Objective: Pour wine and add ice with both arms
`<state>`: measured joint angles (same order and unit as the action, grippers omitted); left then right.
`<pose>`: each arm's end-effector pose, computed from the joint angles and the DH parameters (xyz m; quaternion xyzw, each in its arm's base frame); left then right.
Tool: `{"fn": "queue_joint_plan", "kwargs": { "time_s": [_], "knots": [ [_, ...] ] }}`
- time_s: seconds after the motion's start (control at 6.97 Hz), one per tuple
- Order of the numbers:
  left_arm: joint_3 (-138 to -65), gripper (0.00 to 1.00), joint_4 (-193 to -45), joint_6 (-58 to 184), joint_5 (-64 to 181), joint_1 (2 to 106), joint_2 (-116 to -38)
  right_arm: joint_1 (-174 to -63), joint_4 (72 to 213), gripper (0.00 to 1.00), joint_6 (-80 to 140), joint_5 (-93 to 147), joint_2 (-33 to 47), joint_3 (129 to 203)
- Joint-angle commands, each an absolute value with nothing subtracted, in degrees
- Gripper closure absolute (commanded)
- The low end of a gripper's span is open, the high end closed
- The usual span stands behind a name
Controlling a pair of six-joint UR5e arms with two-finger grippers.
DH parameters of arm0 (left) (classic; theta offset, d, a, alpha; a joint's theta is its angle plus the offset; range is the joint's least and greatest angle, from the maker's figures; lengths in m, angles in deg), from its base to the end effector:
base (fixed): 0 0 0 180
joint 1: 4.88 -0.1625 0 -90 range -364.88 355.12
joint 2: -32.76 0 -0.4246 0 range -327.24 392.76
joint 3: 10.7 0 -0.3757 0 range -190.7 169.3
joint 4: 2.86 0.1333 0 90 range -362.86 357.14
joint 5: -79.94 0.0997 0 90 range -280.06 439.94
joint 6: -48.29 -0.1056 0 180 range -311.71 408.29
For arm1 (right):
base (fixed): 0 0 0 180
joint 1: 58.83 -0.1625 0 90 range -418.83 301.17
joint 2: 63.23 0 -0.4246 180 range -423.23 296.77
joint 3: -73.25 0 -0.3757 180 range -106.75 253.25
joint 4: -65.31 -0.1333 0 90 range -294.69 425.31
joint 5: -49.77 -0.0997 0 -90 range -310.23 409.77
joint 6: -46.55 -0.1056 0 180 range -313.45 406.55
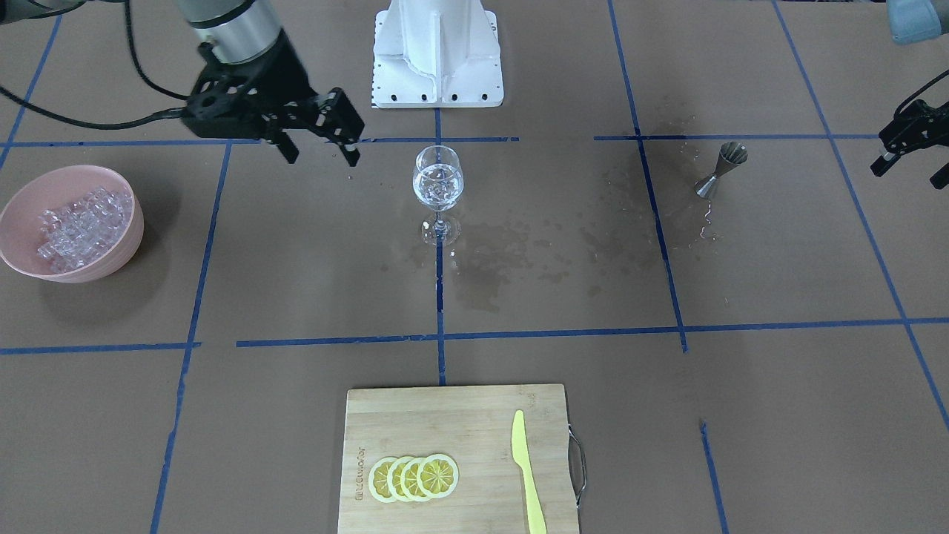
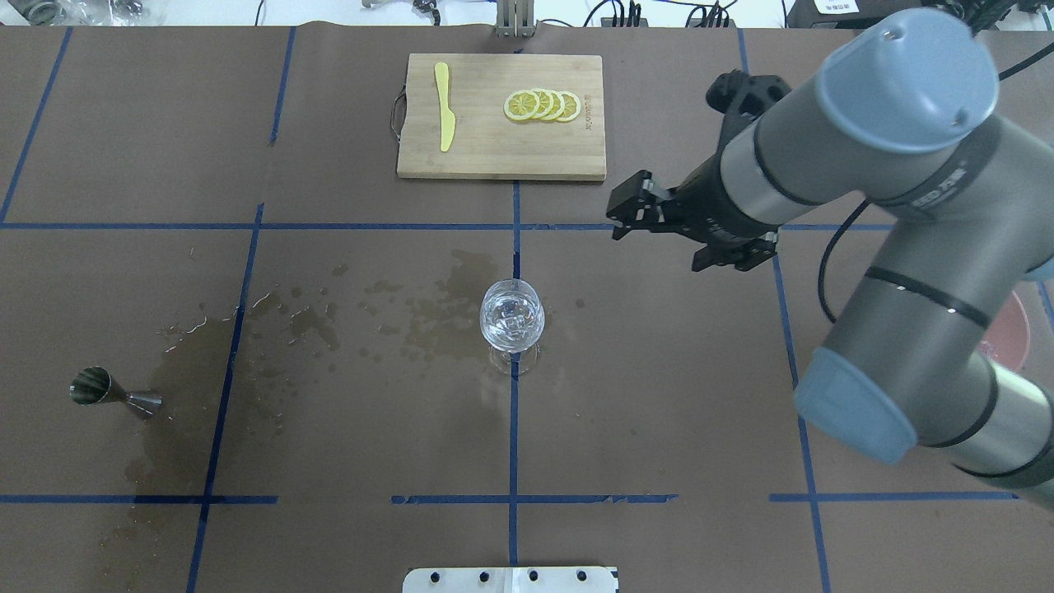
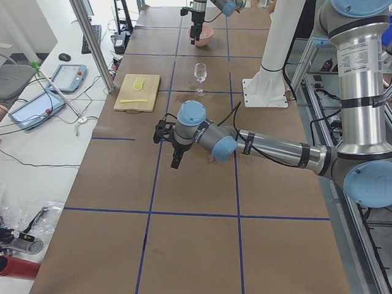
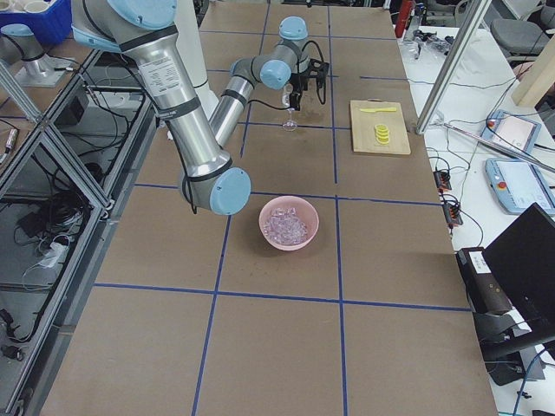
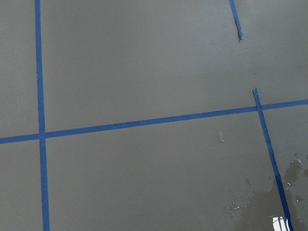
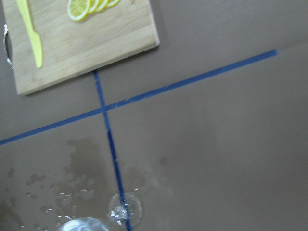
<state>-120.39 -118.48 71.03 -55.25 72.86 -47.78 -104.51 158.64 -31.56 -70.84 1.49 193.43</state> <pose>0.0331 -0.4271 0.5165 0.1611 0.4341 0.0375 0.8856 -0.3115 -0.4328 0.2140 -0.0037 -0.4856 0.1408 0.8627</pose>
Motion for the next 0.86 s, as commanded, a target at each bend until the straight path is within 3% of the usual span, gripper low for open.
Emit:
{"fn": "queue_joint_plan", "kwargs": {
  "time_s": [0.0,0.29,0.72],
  "knots": [
    [-118.9,0.0,-118.35,65.27,-55.15,75.52,-47.83,-120.71,158.65,0.0,-7.3,-82.7,15.88,195.25],
    [-117.84,0.0,-118.09,60.18,-54.63,77.28,-47.92,-133.21,158.74,0.0,19.25,-85.04,25.15,190.71],
    [-113.54,0.0,-117.39,50.33,-54.62,81.68,-47.92,-143.53,160.31,0.0,43.93,-83.56,28.61,182.7]
  ]
}}
